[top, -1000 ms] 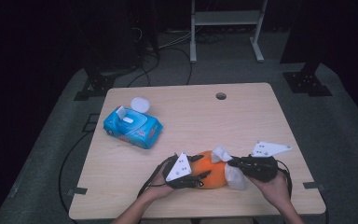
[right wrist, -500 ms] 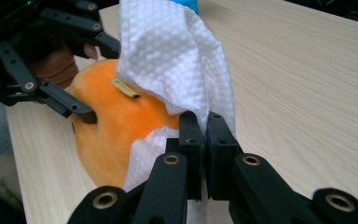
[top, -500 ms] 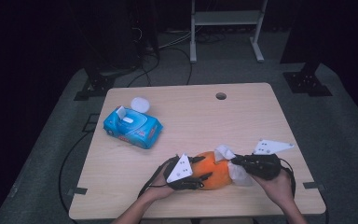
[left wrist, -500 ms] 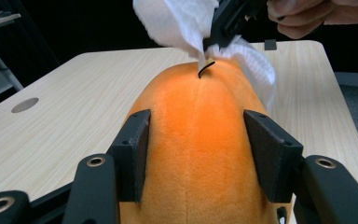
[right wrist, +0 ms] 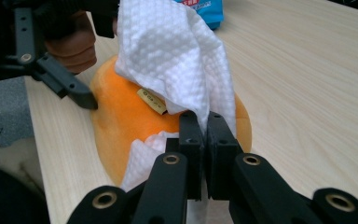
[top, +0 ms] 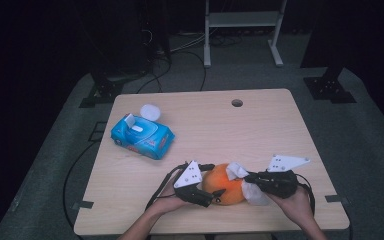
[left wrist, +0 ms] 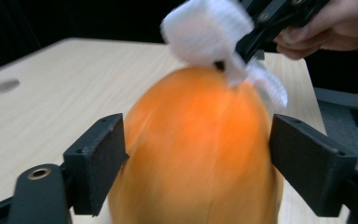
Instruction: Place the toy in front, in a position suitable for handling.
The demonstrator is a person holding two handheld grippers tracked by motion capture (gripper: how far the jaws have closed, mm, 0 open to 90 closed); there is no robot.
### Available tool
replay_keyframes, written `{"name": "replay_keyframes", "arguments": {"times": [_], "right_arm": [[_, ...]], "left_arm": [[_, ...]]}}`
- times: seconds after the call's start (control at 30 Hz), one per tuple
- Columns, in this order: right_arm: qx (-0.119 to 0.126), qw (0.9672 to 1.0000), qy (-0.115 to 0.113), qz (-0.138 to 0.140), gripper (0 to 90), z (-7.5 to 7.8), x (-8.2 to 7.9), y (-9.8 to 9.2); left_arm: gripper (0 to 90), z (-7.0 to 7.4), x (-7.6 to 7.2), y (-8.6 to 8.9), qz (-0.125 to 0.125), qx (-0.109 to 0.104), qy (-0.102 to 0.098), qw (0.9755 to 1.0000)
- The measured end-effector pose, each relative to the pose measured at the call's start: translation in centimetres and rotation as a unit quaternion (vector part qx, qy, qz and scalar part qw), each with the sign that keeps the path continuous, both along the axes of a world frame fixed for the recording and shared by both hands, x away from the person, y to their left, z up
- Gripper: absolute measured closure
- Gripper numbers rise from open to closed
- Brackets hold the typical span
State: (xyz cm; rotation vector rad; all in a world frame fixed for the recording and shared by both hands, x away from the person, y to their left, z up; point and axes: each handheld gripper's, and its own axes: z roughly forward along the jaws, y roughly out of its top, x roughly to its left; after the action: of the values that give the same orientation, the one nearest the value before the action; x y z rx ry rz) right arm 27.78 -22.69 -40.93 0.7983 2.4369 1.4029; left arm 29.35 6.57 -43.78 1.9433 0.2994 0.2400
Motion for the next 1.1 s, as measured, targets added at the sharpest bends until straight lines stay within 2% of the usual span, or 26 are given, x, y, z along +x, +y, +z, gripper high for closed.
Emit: {"name": "replay_keyframes", "arguments": {"times": [0.03,0.07,0.13,0.17,0.23,0.27,0.33,0.43,0.47,0.57,0.6,0.63,0.7,0.77,0.83,0.9,1.0,1.1], "right_arm": [[0.001,1.0,0.002,0.0,86.1,0.0,0.0,-0.1],[0.0,1.0,0.004,0.0,86.0,0.1,0.0,-0.1],[0.0,0.9999,-0.008,-0.01,86.0,0.7,-0.1,0.0],[0.005,0.9997,-0.018,-0.015,86.0,1.1,-0.2,0.2],[0.026,0.999,-0.034,-0.008,86.1,1.9,-0.5,0.8],[0.027,0.9987,-0.043,0.0,86.1,2.2,-0.6,1.3],[0.044,0.9978,-0.041,0.026,86.1,2.5,-0.9,2.4],[0.032,0.9981,-0.035,0.038,86.1,2.1,-0.9,3.0],[0.033,0.9984,-0.03,0.036,86.2,1.8,-0.8,2.8],[0.03,0.9991,-0.015,0.024,86.2,1.3,-0.3,1.9],[0.029,0.9993,-0.011,0.021,86.2,1.2,-0.2,1.6],[0.026,0.9994,-0.012,0.018,86.2,1.2,-0.3,1.4],[0.025,0.9995,-0.013,0.011,86.2,1.3,-0.2,1.1],[0.04,0.999,-0.014,0.01,86.2,1.7,-0.3,1.1],[0.046,0.9985,-0.025,0.019,86.2,2.2,-0.7,1.8],[0.059,0.9973,-0.024,0.038,86.2,2.6,-1.0,2.7],[0.028,0.9981,-0.028,0.047,86.2,2.2,-1.2,4.0],[0.029,0.9986,-0.015,0.041,86.3,1.5,-0.7,3.3]], "left_arm": [[17.6,-0.1,0.1,0.0,0.002,0.005,0.004,1.0],[23.1,-0.2,0.0,-0.1,-0.001,0.011,0.002,0.9999],[36.6,0.0,-0.3,-0.3,0.009,0.019,-0.026,0.9994],[40.2,0.1,-0.4,-0.4,0.009,0.014,-0.036,0.9992],[42.6,0.2,-0.9,-0.9,0.003,0.013,-0.056,0.9984],[42.6,0.2,-1.1,-1.3,-0.001,0.014,-0.061,0.998],[42.1,0.2,-1.4,-1.8,-0.009,0.017,-0.069,0.9975],[40.6,0.0,-1.5,-1.8,-0.016,0.014,-0.072,0.9972],[38.7,0.0,-1.4,-1.7,-0.014,0.011,-0.067,0.9976],[24.5,-0.2,-1.0,-1.4,-0.004,0.003,-0.051,0.9987],[18.6,-0.2,-0.8,-1.4,0.0,0.007,-0.042,0.9991],[16.4,-0.3,-0.7,-1.3,0.0,0.006,-0.037,0.9993],[19.9,-0.4,-0.6,-1.2,-0.006,0.004,-0.025,0.9996],[32.1,-0.3,-0.8,-1.3,-0.007,0.011,-0.038,0.9992],[38.1,-0.1,-1.1,-1.7,-0.003,0.003,-0.04,0.9992],[39.1,0.1,-1.4,-2.2,-0.007,0.006,-0.049,0.9988],[39.3,-0.1,-1.7,-2.5,-0.01,0.011,-0.059,0.9982],[40.5,-0.3,-1.5,-2.0,-0.01,0.013,-0.058,0.9982]]}}
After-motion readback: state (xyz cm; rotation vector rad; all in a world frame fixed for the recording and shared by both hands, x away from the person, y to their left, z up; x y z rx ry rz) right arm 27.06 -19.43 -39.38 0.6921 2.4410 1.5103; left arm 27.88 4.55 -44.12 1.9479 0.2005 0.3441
